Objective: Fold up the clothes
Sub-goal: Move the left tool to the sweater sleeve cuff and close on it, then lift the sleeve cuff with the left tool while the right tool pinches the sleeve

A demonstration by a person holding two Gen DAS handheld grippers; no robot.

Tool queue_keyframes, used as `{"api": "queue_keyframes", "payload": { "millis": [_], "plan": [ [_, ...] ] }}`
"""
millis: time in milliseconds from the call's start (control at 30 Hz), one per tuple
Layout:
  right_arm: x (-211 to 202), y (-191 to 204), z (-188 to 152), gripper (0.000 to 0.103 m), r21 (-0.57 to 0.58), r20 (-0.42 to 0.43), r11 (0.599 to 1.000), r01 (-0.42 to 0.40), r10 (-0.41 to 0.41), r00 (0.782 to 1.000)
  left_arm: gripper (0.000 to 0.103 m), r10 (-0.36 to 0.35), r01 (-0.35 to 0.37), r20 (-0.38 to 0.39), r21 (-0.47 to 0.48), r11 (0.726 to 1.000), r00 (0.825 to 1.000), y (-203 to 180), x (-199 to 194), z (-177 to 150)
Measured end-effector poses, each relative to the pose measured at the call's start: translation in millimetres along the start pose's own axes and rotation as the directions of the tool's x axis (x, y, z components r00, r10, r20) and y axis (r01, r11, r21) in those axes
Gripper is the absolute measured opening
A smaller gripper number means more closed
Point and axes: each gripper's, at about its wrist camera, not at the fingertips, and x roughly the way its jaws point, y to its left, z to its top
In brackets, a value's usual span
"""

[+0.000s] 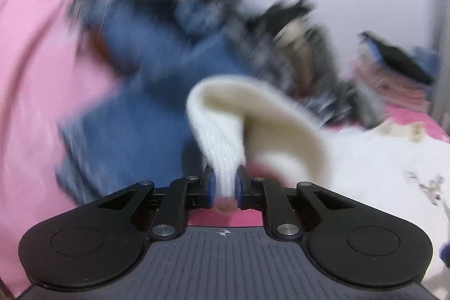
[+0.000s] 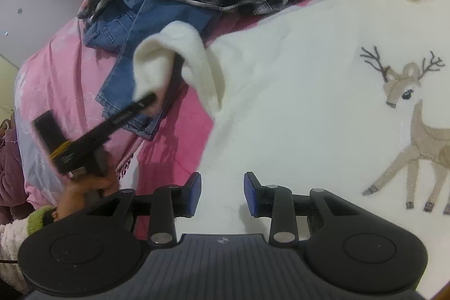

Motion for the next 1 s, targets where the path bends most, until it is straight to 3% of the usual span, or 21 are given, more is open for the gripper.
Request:
{"api": "queue_keyframes", "payload": {
  "millis": [67, 133, 200, 233, 333, 400, 467, 600, 667, 700, 900, 1000],
  "plan": [
    [-2.5, 0.8, 1.6, 0.036, 0.001, 0.013, 1.000, 0.005, -0.005, 1.000, 0.012, -0.047, 0.028, 0.110, 0.164, 0.986, 0.993, -21.8, -24.8, 0.2],
    [-6.3, -0.5, 3.4, 0.036, 0.012, 0.030, 1.000, 0.007, -0.007, 1.000, 0.012, -0.113, 0.055, 0.161, 0.329, 0.943, 0.980, -43.9, -40.4, -7.5],
    [-10.3, -1.8, 5.1, 0.036, 0.026, 0.047, 1.000, 0.005, -0.006, 0.999, 0.012, -0.185, 0.084, 0.166, 0.483, 0.872, 0.969, -64.9, -50.9, -19.6],
    [-12.1, -2.5, 5.7, 0.036, 0.034, 0.054, 0.999, -0.001, 0.000, 0.999, 0.012, -0.221, 0.104, 0.146, 0.558, 0.824, 0.964, -74.6, -53.8, -28.8],
    [-14.1, -2.0, 7.1, 0.036, 0.044, 0.062, 0.999, -0.013, 0.010, 0.998, 0.012, -0.283, 0.147, 0.082, 0.701, 0.698, 0.956, -91.8, -62.7, -54.8],
    [-13.5, 0.7, 7.9, 0.036, 0.035, 0.062, 0.999, -0.019, 0.017, 0.998, 0.012, -0.302, 0.167, 0.043, 0.755, 0.634, 0.952, -99.8, -63.5, -68.5],
    [-11.9, 5.1, 10.8, 0.038, 0.028, 0.066, 0.999, -0.040, 0.038, 0.997, 0.012, -0.307, 0.187, 0.004, 0.784, 0.592, 0.952, -104.0, -63.4, -78.0],
    [-5.5, 21.7, 21.9, 0.049, -0.025, 0.085, 0.996, -0.082, 0.084, 0.993, 0.012, -0.305, 0.197, -0.027, 0.816, 0.543, 0.952, -106.6, -65.3, -92.2],
    [3.5, 33.6, 27.8, 0.065, -0.070, 0.078, 0.993, -0.091, 0.097, 0.992, 0.012, -0.304, 0.196, -0.033, 0.828, 0.525, 0.952, -107.4, -66.1, -96.9],
    [10.4, 39.4, 30.2, 0.067, -0.093, 0.064, 0.991, -0.091, 0.098, 0.993, 0.012, -0.304, 0.195, -0.033, 0.833, 0.518, 0.952, -107.7, -66.2, -98.4],
    [57.8, 65.9, 39.0, 0.066, -0.191, -0.017, 0.980, -0.061, 0.059, 0.998, 0.013, -0.308, 0.189, -0.033, 0.850, 0.492, 0.951, -110.5, -66.7, -106.0],
    [77.5, 63.1, 41.2, 0.055, -0.165, -0.041, 0.985, -0.047, 0.041, 0.998, 0.013, -0.311, 0.191, -0.033, 0.850, 0.491, 0.950, -110.1, -67.5, -106.7]
  ]
}}
